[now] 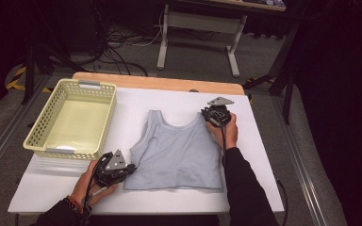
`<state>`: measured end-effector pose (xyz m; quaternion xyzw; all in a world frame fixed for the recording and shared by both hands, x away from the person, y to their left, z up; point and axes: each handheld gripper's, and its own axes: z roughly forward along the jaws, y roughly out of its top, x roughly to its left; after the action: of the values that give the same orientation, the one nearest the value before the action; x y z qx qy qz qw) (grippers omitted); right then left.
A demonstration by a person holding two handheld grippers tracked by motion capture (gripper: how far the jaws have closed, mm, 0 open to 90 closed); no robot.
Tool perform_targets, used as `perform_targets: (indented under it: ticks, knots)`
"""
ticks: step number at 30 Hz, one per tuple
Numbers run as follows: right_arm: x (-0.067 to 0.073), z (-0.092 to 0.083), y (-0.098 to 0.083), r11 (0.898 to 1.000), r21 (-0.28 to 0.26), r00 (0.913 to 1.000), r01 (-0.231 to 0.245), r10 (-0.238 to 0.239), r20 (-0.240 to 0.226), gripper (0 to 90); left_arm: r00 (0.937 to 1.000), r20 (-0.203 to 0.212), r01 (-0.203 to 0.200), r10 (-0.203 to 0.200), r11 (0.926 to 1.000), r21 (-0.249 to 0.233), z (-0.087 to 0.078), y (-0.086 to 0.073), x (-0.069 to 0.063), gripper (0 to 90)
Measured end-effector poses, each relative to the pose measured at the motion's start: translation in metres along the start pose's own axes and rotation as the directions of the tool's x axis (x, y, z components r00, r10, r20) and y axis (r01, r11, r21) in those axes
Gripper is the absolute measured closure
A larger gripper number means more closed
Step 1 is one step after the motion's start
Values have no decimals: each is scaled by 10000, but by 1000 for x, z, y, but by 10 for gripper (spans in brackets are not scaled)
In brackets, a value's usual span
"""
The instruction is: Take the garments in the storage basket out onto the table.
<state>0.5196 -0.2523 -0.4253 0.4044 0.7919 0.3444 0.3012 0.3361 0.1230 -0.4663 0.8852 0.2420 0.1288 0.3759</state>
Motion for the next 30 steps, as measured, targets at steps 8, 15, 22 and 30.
perform_targets:
  ticks: [8,15,22,30]
  knots:
    - [-16,-22,-7,9884,-524,9897,-1424,1415,-199,624,9998,-80,-163,162,9999,-45,-4,1,-1,852]
    - [-14,-86,-25,9758,-1483,9841,-1608,1470,-997,717,9994,-241,-240,234,9994,-242,-16,3,-2,866]
    - [14,-125,-57,9833,-1410,9810,-1152,903,-1719,704,9993,-265,-285,278,9993,-259,-18,5,0,868]
    - [29,-116,-97,9956,391,9730,-846,910,-2123,563,9986,-282,-450,442,9986,-284,-19,8,2,870]
